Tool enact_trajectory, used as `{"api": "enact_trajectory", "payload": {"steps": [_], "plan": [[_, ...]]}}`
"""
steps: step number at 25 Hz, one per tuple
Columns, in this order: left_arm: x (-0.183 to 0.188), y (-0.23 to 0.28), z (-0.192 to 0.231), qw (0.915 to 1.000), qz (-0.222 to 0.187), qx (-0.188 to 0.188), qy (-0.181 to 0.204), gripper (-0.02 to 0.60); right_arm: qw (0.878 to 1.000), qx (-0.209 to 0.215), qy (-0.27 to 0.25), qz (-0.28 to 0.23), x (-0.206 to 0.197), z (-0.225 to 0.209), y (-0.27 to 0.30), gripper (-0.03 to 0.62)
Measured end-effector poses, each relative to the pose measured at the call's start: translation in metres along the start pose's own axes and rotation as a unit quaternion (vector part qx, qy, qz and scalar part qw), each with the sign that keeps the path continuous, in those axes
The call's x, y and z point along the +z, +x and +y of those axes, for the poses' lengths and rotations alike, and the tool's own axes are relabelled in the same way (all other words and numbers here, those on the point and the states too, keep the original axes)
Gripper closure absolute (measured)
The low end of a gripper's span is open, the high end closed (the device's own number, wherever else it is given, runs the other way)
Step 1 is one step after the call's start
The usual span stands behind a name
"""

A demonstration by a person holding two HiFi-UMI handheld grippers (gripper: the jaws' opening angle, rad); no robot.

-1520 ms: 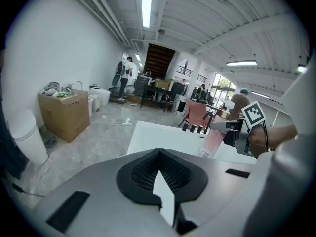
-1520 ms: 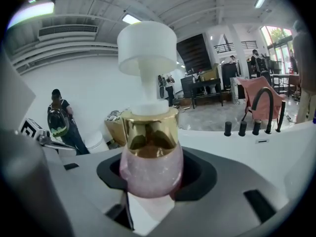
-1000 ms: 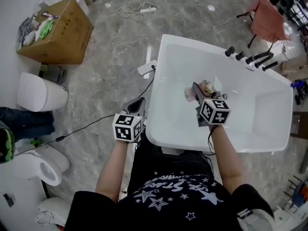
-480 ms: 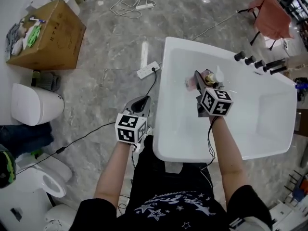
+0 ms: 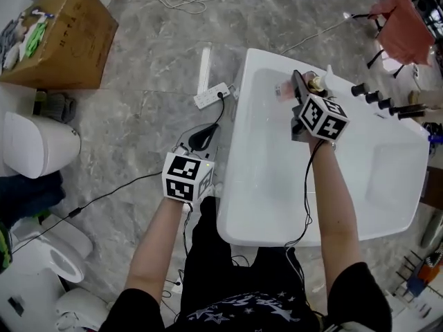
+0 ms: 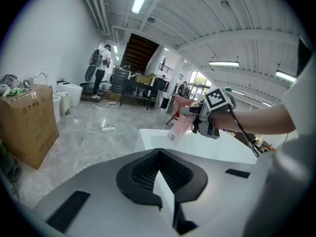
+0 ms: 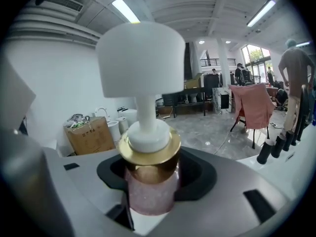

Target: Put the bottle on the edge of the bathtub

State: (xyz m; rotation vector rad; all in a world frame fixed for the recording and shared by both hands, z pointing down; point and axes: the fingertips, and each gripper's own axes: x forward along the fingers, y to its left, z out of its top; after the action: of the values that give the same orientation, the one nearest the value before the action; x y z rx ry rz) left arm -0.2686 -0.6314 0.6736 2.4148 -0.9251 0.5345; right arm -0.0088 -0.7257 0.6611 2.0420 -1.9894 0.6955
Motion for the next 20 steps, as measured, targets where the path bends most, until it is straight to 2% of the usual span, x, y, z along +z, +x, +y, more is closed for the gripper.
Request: {"api": "enact_trajectory", "payload": {"steps": [4,11,20], "plan": [[0.001,0.01,0.022,1.0,-0.007,0.004,-0.002,0.566,1.0,-0.002,0.006,-0.006,0.012,0.001,0.033,0.38],[-0.003,0.02,0.049,0.9996,-0.011,0.014,-0.022,0.566,1.0,-0.011,-0.013,-0.01,0.031,0.001,0.081,0.381],[-0.012,0.028,0.061,0.999,-0.009,0.017,-0.04,0.566,0.999,-0.028,-0.02,-0.007,0.038,-0.009,0.119,0.382]]}}
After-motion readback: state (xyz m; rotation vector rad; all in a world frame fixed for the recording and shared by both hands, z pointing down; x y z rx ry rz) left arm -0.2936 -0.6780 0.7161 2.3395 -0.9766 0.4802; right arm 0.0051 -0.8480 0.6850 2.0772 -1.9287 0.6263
